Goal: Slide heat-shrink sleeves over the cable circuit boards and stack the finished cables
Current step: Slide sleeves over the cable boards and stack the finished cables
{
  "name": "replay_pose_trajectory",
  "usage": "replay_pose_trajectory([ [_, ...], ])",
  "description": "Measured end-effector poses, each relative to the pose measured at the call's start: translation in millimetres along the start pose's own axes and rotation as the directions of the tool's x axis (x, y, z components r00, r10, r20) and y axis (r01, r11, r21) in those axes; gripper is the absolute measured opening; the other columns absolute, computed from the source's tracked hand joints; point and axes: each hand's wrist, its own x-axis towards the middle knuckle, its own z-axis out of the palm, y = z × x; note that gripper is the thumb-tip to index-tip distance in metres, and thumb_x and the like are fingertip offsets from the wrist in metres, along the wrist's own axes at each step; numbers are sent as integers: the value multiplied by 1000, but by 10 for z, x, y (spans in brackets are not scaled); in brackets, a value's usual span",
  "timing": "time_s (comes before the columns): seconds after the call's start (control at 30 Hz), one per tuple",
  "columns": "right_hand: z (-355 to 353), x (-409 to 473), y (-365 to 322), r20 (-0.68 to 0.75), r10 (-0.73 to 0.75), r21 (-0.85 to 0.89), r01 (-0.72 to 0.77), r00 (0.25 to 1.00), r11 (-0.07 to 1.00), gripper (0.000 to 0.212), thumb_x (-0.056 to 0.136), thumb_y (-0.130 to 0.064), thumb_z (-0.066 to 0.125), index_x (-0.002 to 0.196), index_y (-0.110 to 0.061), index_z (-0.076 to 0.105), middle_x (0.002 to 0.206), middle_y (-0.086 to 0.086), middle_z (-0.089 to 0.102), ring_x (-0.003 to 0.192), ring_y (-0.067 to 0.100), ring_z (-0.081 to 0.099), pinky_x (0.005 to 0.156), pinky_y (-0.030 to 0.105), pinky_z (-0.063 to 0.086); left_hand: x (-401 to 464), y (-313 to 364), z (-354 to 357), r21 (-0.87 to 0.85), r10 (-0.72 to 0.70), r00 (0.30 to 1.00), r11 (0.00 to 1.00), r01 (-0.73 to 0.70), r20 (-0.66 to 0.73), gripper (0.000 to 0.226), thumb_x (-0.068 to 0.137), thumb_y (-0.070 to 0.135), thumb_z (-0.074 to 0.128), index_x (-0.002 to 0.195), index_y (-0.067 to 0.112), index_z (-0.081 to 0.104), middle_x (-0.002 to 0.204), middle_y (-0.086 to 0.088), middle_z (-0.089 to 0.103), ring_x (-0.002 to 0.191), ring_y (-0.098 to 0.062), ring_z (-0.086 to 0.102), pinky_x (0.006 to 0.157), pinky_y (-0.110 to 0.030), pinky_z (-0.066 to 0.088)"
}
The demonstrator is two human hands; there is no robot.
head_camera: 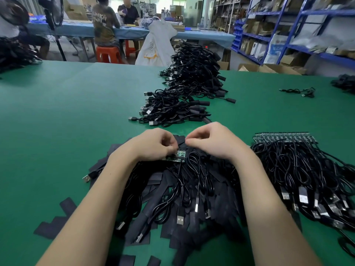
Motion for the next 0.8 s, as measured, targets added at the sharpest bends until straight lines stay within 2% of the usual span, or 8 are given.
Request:
replay_pose_trajectory([
  [0.13,111,-106,19,-48,106,116,-100,993,988,17,81,-42,81,91,-28,80,83,-10,76,78,5,68,66,20,47,-11,-8,-41,-125,75,996,989,-79,-39,12,96,17,64,87,24,61,82,6,63,74,-12,54,77,-32,47],
  [0.23,130,-147,1,72,162,399,-177,984,900,19,87,-27,79,100,-13,76,72,1,77,54,6,62,46,16,41,-31,-29,-98,-216,103,992,969,-118,-78,10,98,17,63,89,21,58,80,7,60,70,-12,49,69,-28,41],
  [0.3,141,-165,-14,118,153,503,-192,981,843,20,90,-24,77,103,-8,73,68,4,74,46,4,57,39,13,36,-45,-20,-108,-261,100,990,958,-122,-96,11,98,18,63,89,20,58,77,8,59,66,-11,45,63,-26,38],
  [0.4,209,-142,-8,12,149,549,-131,989,826,14,85,-25,82,91,-14,78,68,-1,73,46,3,54,40,13,37,-49,-5,-111,-299,100,991,946,-122,-88,10,98,17,64,89,18,60,75,4,57,64,-11,43,60,-24,36],
  [0.47,248,-119,-4,-52,151,577,-93,987,811,9,80,-22,86,83,-17,79,72,-3,75,54,3,61,46,14,44,-49,-6,-123,-315,104,992,941,-121,-71,7,97,18,66,91,17,63,74,2,56,64,-11,41,59,-24,35],
  [0.57,300,-108,-10,8,140,661,-110,990,742,9,77,-17,88,75,-19,79,80,0,79,69,7,73,57,16,54,-55,-14,-143,-303,104,994,947,-107,-24,7,96,21,68,95,14,69,69,3,51,65,-15,39,61,-29,31],
  [0.7,347,-103,-11,39,144,733,-127,989,669,15,76,-9,87,66,-17,79,74,1,77,67,9,72,61,18,58,-56,-4,-140,-316,101,995,944,-95,5,10,97,18,67,93,9,69,71,-2,52,69,-19,38,65,-31,29],
  [0.8,367,-102,-14,52,151,768,-136,987,626,12,77,-5,85,70,-14,79,72,1,75,66,8,71,62,17,58,-70,-17,-151,-344,117,993,933,-100,27,6,96,13,67,93,9,70,76,-5,58,73,-19,42,70,-31,31],
])
